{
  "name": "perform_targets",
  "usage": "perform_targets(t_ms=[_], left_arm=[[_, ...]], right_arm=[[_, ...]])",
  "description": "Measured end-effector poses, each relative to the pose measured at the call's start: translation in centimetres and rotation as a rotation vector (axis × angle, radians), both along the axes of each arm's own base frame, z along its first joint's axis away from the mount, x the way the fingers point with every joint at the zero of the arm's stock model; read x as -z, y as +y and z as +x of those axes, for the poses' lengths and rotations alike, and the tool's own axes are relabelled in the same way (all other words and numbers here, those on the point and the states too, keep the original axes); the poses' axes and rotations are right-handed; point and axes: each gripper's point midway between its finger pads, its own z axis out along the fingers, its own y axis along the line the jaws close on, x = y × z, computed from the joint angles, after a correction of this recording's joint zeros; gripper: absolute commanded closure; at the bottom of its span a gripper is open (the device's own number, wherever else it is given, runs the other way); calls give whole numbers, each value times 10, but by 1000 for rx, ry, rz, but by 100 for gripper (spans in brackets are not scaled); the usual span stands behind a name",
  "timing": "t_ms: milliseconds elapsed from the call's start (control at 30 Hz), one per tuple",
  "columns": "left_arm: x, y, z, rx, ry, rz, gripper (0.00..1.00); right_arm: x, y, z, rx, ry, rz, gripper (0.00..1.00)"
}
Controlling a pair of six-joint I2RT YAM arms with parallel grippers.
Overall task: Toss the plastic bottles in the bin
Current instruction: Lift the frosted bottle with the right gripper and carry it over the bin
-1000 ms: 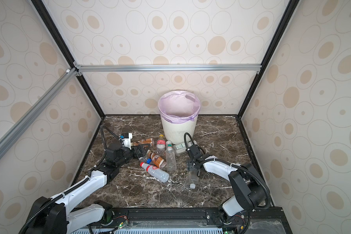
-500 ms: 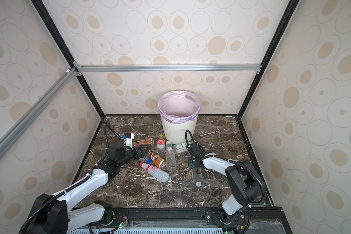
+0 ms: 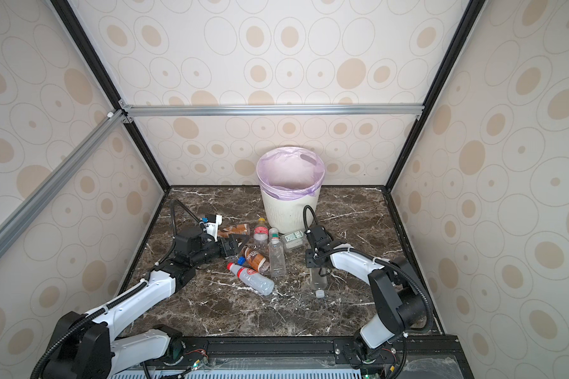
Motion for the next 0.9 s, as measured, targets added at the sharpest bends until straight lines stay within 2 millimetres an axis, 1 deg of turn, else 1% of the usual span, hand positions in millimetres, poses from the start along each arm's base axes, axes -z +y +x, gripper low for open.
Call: perform_targets(t_ms=[133,300,500,600,700,767,800,867,900], left_arm=[[-8,-8,1,29,3,-11,1],[-26,-13,5,47,-14,-24,1],[-46,-19,9,61,-28,-29,1],[-59,-20,13,54,-48,-24,1],[-75,-20,20,37,-74,-20,1],[-85,-21,27,27,-94,-20,1],[-89,-21,29,23,-100,-21,1],[-96,-23,35,17,-113,-24,1],[-99,-23,38,14,-117,-24,1]], right_arm=[[-21,-1,1,14,-49,27,49],[-51,0,7,24,-111,45,49],[-102,1,21,24,-224,66,49],[-132,1,30,16,-293,67,50],[-171,2,41,7,-369,71,49],[-206,3,51,3,-444,82,49],[-220,4,54,1,-475,88,50],[-261,5,62,2,-570,108,50],[-275,5,64,1,-604,117,51]])
